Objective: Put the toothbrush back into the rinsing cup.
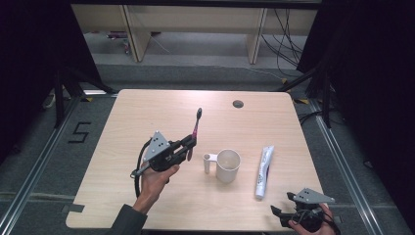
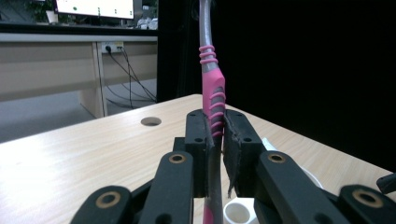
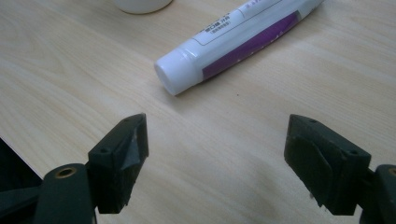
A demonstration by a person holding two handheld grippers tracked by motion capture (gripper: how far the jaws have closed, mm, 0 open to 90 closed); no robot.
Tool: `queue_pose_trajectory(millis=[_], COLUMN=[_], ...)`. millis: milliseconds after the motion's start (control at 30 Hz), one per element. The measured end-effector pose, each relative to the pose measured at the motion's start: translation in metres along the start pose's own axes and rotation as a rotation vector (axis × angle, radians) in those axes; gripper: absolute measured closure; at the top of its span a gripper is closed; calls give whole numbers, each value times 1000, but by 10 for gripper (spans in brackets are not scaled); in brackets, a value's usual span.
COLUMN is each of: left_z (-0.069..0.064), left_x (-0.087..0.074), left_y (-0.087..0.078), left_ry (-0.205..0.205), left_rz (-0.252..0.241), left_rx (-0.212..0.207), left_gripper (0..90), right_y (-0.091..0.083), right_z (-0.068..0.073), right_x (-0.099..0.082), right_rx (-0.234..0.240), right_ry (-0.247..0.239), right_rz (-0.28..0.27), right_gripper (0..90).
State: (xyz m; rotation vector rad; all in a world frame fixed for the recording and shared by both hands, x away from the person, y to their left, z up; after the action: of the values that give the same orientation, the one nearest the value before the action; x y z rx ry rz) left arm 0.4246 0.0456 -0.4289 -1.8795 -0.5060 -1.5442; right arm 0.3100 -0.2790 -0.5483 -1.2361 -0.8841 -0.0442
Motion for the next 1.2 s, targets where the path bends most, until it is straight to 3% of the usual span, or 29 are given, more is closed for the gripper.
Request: queue_pose_trajectory(millis=[133,700,767,800,833,900,1200], left_z=[-5,-15,-16,-17,-17,-19,-21], left_x=[6,13,12,11,9,4,-7], left_y=[5,31,33,34,36,39,47], left_ry=[21,10,14,22,24,36,56], left_rz=[-30,-77,-75,-72,-69,-73,-62], left_rx=[-16,-50,-53,-52,-53,-62,-64], left_gripper=[799,800,800,800,800,801,802], right_y=[0,1,1,1,0,1,1], right_z=[0,2,2,4,1,4,3], right_x=[1,0,0,-1,0,-1,0], right_rx=[-2,12,9,15,-5,17,8], right_ry=[-6,4,1,27,5,19,8], right_rz=[-5,1,1,7,-4,7,-1], right_gripper=[228,228,228,228,228,228,228])
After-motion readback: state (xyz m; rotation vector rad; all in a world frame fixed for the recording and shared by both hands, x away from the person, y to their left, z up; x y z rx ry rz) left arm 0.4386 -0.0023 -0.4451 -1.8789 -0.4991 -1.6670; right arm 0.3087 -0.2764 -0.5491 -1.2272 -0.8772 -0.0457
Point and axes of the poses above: each handheld gripper's, and its own axes: y roughly forward along the jaws, x roughly out of its top, z roughly to its left, the point moved 8 cm from there along y, roughly forward along the jaws, and after that the axes turned 9 degrees about z, right-handed, at the moved point
